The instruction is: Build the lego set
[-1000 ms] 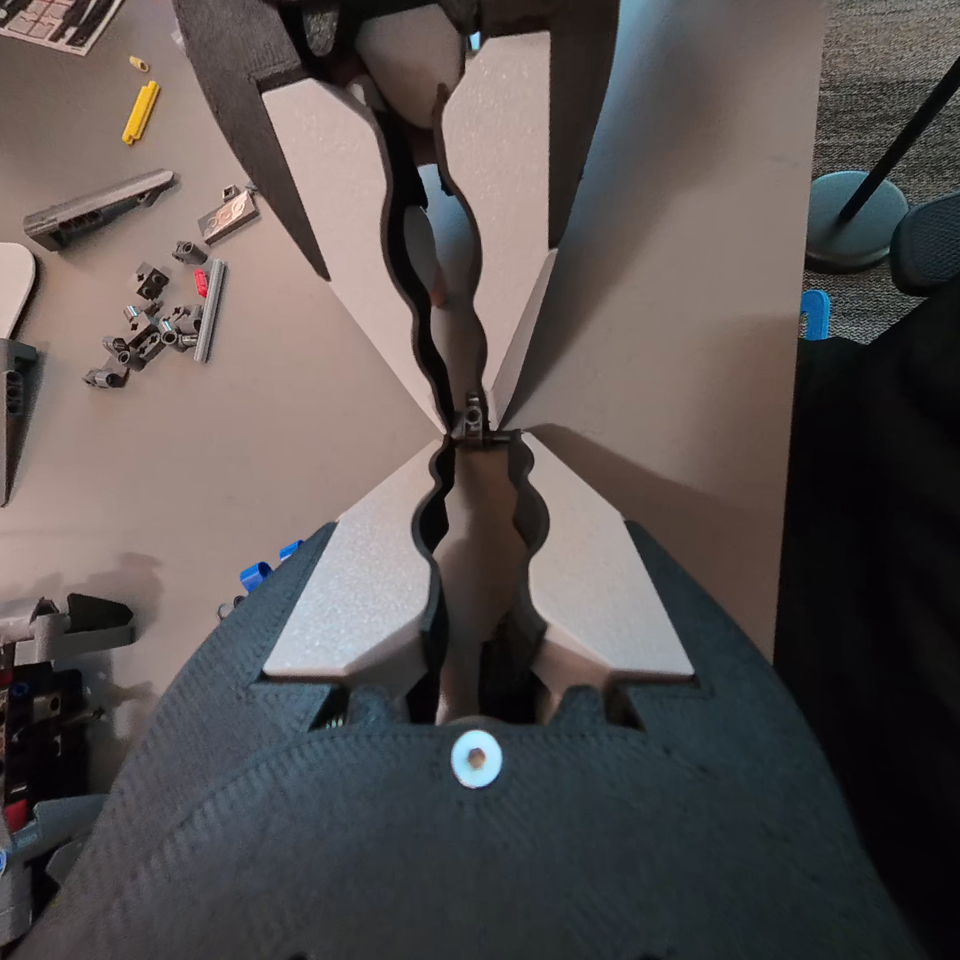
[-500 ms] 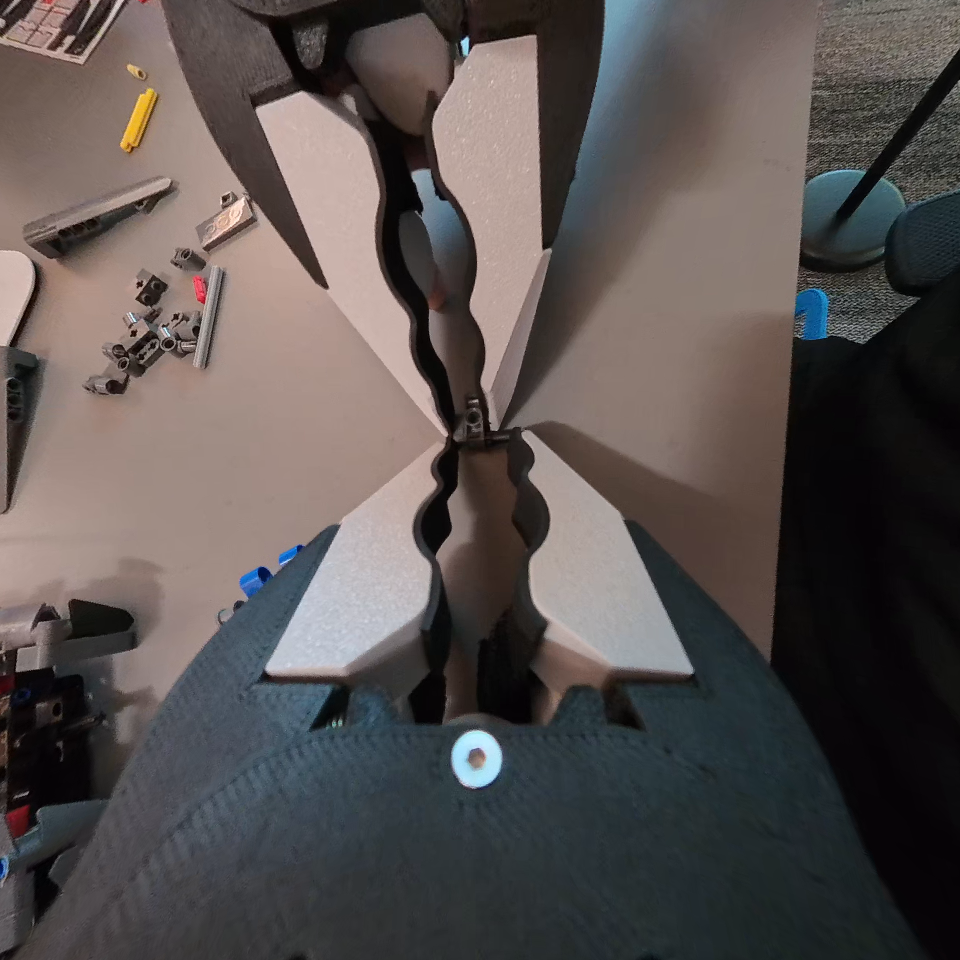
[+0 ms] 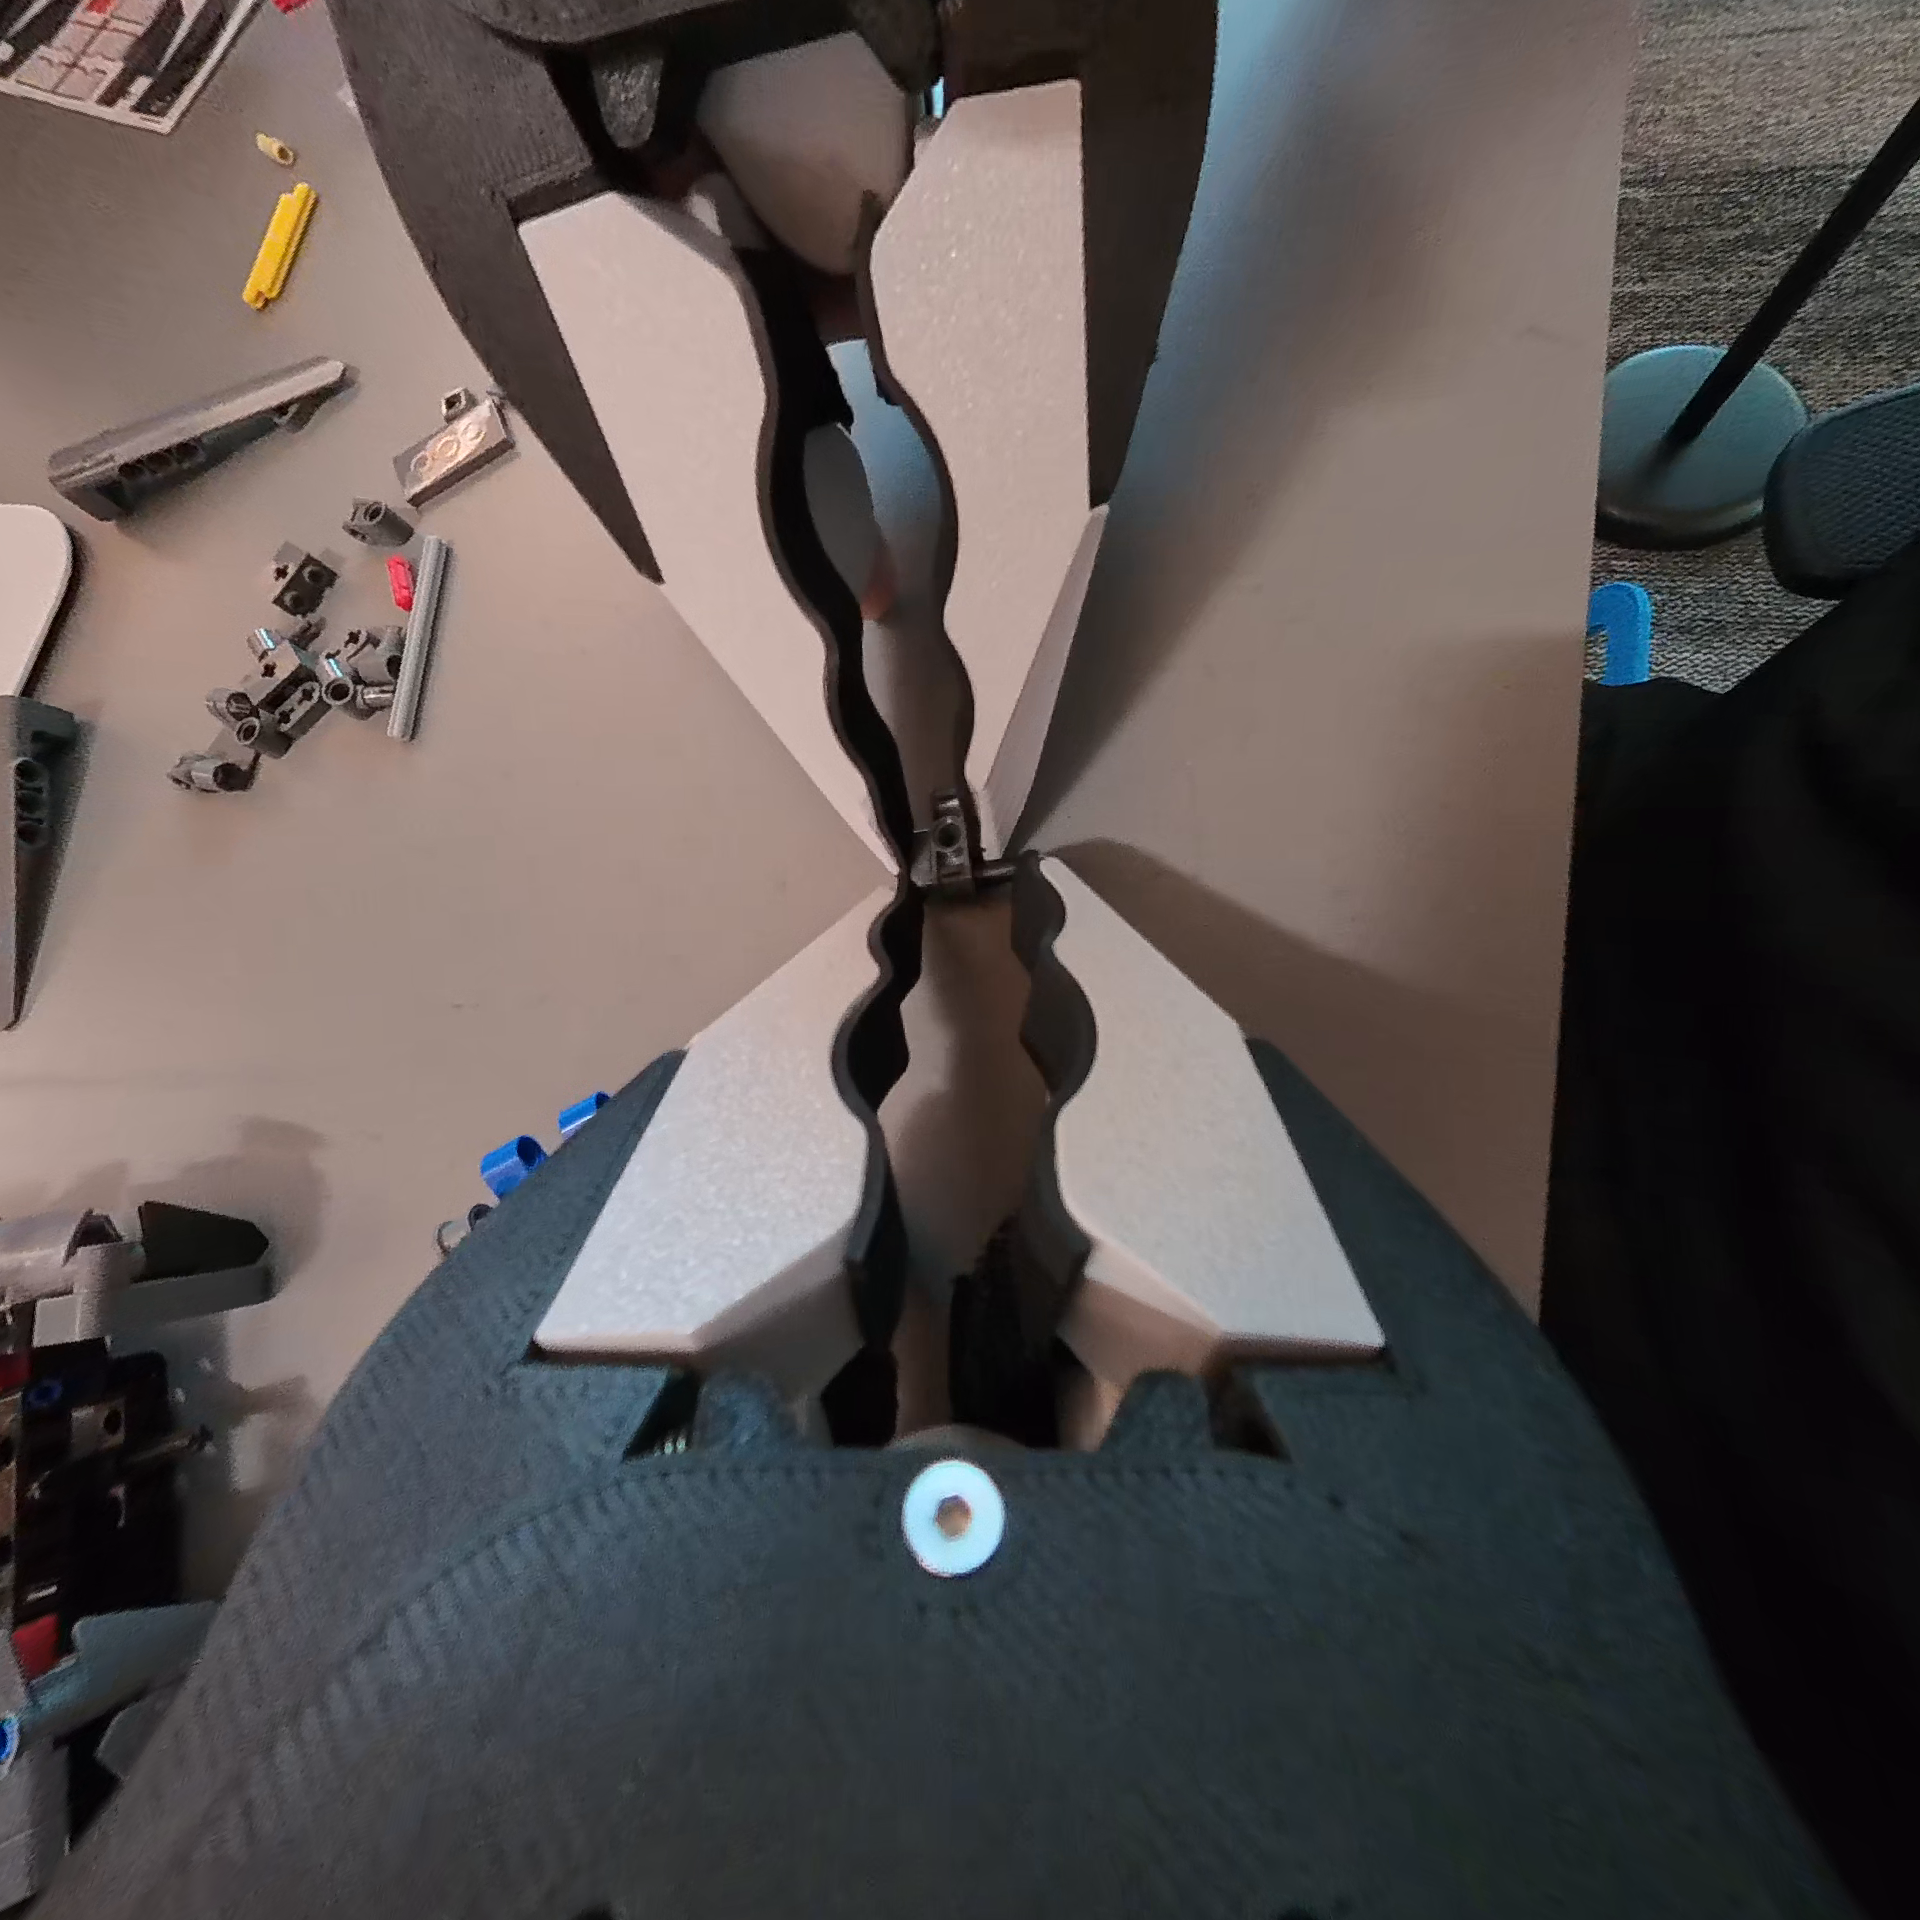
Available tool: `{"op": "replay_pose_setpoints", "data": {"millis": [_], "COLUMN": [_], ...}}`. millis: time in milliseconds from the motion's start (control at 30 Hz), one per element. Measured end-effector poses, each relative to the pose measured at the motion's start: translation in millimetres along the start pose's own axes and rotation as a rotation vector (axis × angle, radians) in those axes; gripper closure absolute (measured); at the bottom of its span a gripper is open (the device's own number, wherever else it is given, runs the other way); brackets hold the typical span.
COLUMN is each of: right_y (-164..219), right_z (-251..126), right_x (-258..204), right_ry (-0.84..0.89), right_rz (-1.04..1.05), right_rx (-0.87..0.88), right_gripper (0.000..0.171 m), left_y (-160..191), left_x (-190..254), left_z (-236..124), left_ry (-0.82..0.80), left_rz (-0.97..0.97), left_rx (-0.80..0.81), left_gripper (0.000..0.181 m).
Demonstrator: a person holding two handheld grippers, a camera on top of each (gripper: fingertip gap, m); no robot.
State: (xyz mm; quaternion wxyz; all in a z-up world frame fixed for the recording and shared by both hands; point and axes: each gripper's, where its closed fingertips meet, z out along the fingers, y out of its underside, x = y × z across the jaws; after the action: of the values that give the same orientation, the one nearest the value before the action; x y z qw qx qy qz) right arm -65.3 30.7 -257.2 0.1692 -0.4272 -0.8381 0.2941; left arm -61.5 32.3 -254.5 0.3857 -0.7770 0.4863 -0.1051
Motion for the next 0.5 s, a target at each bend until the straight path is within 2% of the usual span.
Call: {"op": "replay_pose_setpoints", "data": {"millis": [33,500], "right_y": [0.0,0.2], "right_z": [0.1,-0.2], "right_x": [0.0,1.0], "right_ry": [0.001,0.020], "right_rz": [0.001,-0.010], "right_rx": [-0.001,0.000], "right_gripper": [0.163,0.162], "left_y": [0.1,0.2], "left_x": [0.1,-0.4], "left_z": [0.0,0.3], "left_ry": [-0.004,-0.010], "left_rz": [0.004,0.000], "left_rx": [-0.001,-0.004], "left_gripper": [0.165,0.165]}}
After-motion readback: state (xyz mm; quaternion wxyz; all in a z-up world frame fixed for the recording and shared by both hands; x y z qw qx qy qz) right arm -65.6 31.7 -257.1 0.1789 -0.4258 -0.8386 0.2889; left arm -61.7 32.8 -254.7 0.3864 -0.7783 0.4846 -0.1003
